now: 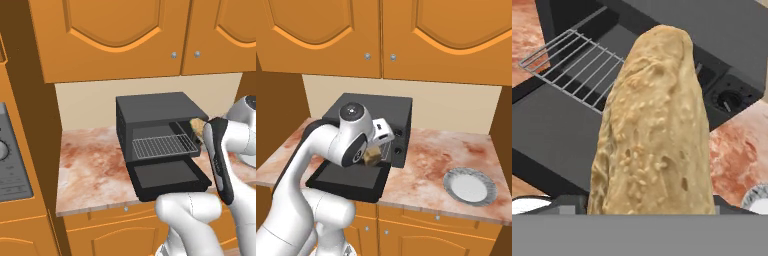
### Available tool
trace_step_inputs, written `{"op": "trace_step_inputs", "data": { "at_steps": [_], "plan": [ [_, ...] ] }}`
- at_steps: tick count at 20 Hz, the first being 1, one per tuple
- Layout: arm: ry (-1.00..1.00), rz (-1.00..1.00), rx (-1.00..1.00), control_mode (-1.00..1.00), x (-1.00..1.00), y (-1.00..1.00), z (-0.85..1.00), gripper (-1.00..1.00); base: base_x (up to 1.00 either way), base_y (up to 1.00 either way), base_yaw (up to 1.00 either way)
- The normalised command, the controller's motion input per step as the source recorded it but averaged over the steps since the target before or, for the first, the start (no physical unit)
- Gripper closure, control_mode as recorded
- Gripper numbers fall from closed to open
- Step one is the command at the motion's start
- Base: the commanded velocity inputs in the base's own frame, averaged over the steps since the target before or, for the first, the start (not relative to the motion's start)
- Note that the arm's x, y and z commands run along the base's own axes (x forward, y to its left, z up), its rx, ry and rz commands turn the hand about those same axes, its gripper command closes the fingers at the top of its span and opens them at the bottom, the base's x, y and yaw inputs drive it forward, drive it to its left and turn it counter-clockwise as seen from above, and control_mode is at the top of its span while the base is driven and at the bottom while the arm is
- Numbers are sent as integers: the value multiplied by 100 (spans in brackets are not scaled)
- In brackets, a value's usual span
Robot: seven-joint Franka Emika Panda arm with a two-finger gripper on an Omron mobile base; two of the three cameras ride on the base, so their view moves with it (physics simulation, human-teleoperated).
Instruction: Pull the toaster oven rack outwards. Pick up the baguette from the plate and place it on the toaster oven rack. Close the toaster oven door fully and set the temperature to the lowest setting.
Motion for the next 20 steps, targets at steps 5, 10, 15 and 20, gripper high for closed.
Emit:
{"op": "trace_step_inputs", "data": {
  "at_steps": [5, 10, 15, 20],
  "plan": [
    [1, 3, -3, -100, 46, 35, -16, 100, 0, 0, 0],
    [10, 0, -1, -100, 34, 30, -31, 100, 0, 0, 0],
    [14, 0, 0, -100, 35, 33, -65, 100, 0, 0, 0],
    [8, 3, 0, -100, 39, 35, -24, 100, 0, 0, 0]
  ]
}}
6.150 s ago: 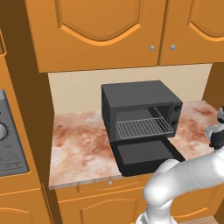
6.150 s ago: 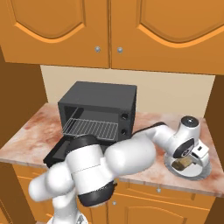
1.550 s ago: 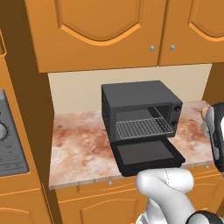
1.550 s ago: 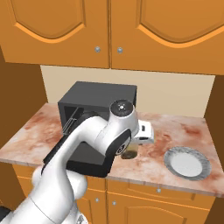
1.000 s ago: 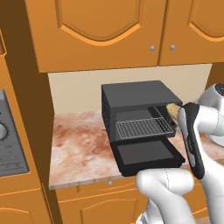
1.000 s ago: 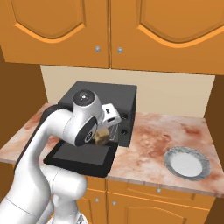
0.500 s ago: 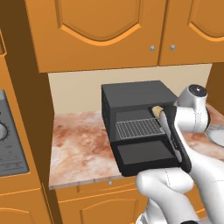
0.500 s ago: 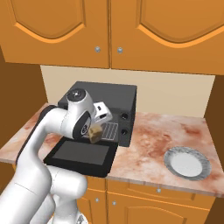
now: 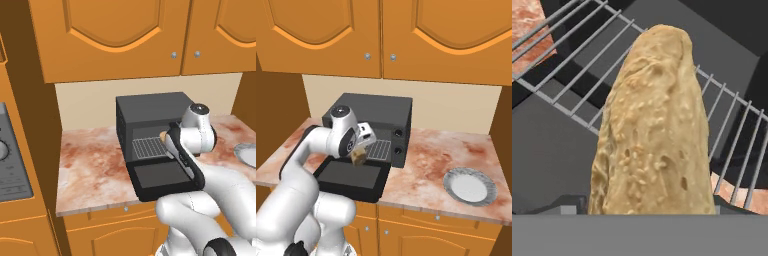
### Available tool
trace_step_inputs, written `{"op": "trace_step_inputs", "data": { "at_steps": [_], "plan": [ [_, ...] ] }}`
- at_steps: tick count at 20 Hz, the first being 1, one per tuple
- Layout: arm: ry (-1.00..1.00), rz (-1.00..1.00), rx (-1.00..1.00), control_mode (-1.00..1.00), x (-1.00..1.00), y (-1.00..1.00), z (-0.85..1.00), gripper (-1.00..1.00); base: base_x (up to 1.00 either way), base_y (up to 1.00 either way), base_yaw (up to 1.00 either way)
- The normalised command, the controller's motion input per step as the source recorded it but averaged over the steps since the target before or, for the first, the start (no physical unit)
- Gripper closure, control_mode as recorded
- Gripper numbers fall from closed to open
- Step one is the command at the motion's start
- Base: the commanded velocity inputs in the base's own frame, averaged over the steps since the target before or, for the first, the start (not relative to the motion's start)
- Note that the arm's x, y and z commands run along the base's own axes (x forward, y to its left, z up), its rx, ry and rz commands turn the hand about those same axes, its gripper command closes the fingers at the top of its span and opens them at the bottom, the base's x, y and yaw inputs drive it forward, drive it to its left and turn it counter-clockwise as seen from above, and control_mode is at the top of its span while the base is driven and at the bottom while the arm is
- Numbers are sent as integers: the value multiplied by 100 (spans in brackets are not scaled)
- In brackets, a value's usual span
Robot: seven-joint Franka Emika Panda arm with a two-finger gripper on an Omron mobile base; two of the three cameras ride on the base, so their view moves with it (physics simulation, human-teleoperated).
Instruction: Pull the toaster oven rack outwards. Pick up the baguette from the plate and place it on the toaster oven rack. Close the toaster oven door fully and set the temperature to the lowest setting.
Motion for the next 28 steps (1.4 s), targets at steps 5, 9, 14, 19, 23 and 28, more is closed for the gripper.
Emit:
{"op": "trace_step_inputs", "data": {
  "at_steps": [5, 9, 14, 19, 23, 28],
  "plan": [
    [3, 2, 2, -100, 49, 12, 0, 100, 0, 0, 0],
    [6, 0, 2, -100, 46, 0, 0, 100, 0, 0, 0],
    [9, 0, 1, -100, 12, 1, -18, 100, 0, 0, 0],
    [13, 0, 0, -100, 18, 2, -39, 100, 0, 0, 0],
    [13, 0, 0, -100, 6, 8, -28, 100, 0, 0, 0],
    [10, 0, 0, -100, 0, 9, -23, 100, 0, 0, 0]
  ]
}}
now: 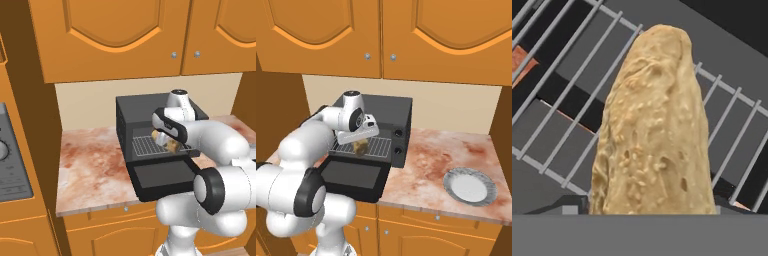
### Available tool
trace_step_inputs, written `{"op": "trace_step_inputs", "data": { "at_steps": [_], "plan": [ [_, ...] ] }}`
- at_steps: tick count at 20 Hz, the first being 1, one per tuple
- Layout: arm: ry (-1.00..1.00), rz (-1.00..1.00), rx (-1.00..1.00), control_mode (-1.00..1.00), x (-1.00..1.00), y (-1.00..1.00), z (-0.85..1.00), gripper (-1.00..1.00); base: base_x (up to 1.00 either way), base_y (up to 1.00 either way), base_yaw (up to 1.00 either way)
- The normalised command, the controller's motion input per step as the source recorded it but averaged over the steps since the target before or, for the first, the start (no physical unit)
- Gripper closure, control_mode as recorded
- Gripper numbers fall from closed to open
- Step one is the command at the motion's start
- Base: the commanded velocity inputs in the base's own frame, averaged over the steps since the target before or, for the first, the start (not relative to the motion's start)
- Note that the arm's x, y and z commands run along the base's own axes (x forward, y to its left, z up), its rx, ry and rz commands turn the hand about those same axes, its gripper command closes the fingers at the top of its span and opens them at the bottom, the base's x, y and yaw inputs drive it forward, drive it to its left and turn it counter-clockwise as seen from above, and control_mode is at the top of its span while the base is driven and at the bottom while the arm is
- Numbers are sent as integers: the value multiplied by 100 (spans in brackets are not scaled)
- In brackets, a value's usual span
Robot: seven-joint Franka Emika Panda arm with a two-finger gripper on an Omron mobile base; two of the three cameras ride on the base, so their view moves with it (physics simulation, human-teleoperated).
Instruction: Pull the toaster oven rack outwards. Pick up the baguette from the plate and place it on the toaster oven rack. Close the toaster oven door fully and set the temperature to the lowest setting.
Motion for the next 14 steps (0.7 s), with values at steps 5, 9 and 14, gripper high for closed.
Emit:
{"op": "trace_step_inputs", "data": {
  "at_steps": [5, 9, 14],
  "plan": [
    [-2, 4, 0, -100, 0, 15, -3, 100, 0, 0, 0],
    [-4, 10, 0, -100, 0, 24, 0, 100, 0, 0, 0],
    [-13, 15, 0, -100, 0, 15, 0, 100, 0, 0, 0]
  ]
}}
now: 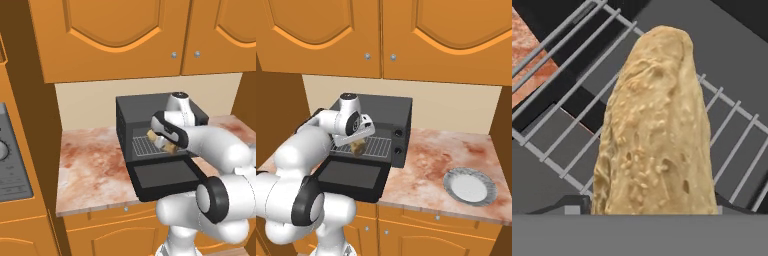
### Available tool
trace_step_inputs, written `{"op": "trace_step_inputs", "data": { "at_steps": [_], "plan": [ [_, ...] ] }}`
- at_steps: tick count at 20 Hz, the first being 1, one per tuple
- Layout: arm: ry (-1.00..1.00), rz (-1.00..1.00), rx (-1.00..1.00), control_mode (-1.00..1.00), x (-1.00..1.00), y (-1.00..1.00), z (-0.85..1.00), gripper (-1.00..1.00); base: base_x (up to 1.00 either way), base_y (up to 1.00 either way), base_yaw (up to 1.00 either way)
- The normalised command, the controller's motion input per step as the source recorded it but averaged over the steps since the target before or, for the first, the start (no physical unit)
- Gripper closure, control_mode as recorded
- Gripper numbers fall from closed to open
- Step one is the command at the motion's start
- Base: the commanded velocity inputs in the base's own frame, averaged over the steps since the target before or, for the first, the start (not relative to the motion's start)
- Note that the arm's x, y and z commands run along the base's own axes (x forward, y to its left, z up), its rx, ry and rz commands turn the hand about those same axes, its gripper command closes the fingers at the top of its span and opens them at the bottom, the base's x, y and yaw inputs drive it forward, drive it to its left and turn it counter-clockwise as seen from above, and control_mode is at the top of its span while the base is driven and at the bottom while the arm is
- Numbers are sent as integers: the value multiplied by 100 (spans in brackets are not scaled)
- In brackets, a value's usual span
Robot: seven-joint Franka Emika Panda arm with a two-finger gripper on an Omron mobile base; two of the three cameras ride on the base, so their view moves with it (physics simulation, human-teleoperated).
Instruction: Pull the toaster oven rack outwards. Pick up the baguette from the plate and place it on the toaster oven rack. Close the toaster oven door fully and set the temperature to the lowest setting.
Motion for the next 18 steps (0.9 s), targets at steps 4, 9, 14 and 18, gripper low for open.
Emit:
{"op": "trace_step_inputs", "data": {
  "at_steps": [4, 9, 14, 18],
  "plan": [
    [-13, 15, -1, -100, 6, 2, 0, 100, 0, 0, 0],
    [-2, 14, -2, -100, 1, 3, 6, 100, 0, 0, 0],
    [0, 12, -7, -100, 0, 9, 5, 100, 0, 0, 0],
    [1, 13, -15, -100, -4, 14, 21, 100, 0, 0, 0]
  ]
}}
